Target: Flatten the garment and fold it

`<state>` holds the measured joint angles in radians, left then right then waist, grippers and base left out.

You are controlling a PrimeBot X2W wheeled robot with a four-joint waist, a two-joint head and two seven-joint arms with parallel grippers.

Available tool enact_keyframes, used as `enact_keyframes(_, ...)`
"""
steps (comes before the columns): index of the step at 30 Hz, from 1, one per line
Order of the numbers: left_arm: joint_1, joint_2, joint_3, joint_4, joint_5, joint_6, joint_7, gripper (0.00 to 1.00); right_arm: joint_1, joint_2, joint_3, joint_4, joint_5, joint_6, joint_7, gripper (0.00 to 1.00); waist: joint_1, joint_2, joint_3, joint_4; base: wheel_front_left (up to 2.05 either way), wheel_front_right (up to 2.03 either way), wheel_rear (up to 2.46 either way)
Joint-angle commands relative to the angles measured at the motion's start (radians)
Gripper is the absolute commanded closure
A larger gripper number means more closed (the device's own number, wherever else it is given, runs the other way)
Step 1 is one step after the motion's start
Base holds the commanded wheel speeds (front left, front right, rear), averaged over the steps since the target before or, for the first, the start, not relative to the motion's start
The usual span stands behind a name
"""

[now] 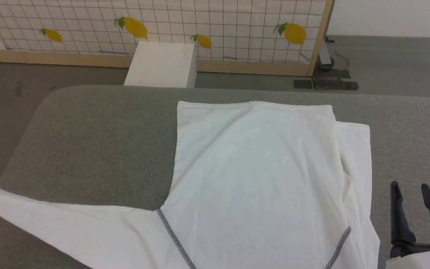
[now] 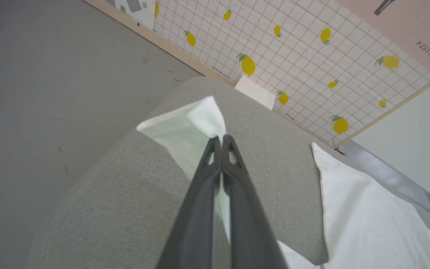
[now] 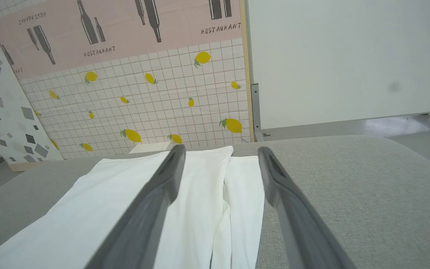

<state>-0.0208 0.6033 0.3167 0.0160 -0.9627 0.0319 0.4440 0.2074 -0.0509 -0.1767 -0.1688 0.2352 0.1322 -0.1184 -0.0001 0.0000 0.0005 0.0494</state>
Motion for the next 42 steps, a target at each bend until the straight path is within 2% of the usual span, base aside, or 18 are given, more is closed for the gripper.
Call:
enact_keyframes(1,0.031,-0.005,0.015,-0.009,-0.007,0.005,-0.009,1.00,0.013,0.001,-0.001,0.005,0.006,-0.002,-0.009,0.00,0.0001,0.0000,-0.019,0.011,0.00,0.00,0.00)
enact_keyframes(12,0.134,-0.018,0.061,-0.083,-0.003,-0.004,-0.039,1.00,0.030,0.001,-0.004,-0.005,0.009,-0.002,-0.004,0.00,0.0001,0.0000,-0.035,0.011,0.00,0.00,0.00)
enact_keyframes(16,0.136,-0.009,0.031,-0.140,0.028,-0.019,-0.049,1.00,0.027,0.001,-0.012,-0.013,0.006,-0.002,-0.001,0.00,0.0001,0.0000,-0.026,0.009,0.00,0.00,0.00)
enact_keyframes(20,0.126,-0.006,-0.031,-0.222,0.098,-0.011,-0.063,1.00,0.018,0.001,-0.033,-0.023,0.002,-0.002,-0.001,0.00,0.0001,0.0000,-0.016,0.002,0.00,0.00,0.00)
enact_keyframes(28,0.043,-0.089,-0.282,-0.454,0.189,0.003,-0.038,1.00,-0.002,0.001,-0.093,-0.060,-0.003,-0.002,0.012,0.00,0.0001,0.0000,-0.004,-0.014,0.00,0.00,0.00)
enact_keyframes(32,-0.001,-0.171,-0.466,-0.527,0.250,0.013,-0.017,1.00,-0.017,0.001,-0.123,-0.067,-0.006,-0.002,0.016,0.00,0.0001,0.0000,0.003,-0.027,0.00,0.00,0.00)
enact_keyframes(36,-0.023,-0.259,-0.673,-0.517,0.321,-0.004,0.005,1.00,-0.026,0.001,-0.142,-0.071,-0.010,-0.002,0.020,0.00,0.0001,0.0000,0.004,-0.037,0.00,0.00,0.00)
enact_keyframes(39,-0.035,-0.325,-0.821,-0.456,0.363,-0.037,0.011,1.00,-0.028,0.001,-0.152,-0.080,-0.011,-0.002,0.027,0.00,0.0001,0.0000,0.005,-0.043,0.00,0.00,0.00)
enact_keyframes(42,-0.052,-0.389,-0.925,-0.372,0.399,-0.067,-0.009,1.00,-0.032,0.001,-0.155,-0.080,-0.012,-0.002,0.027,0.00,0.0001,0.0000,0.010,-0.050,0.00,0.00,0.00)
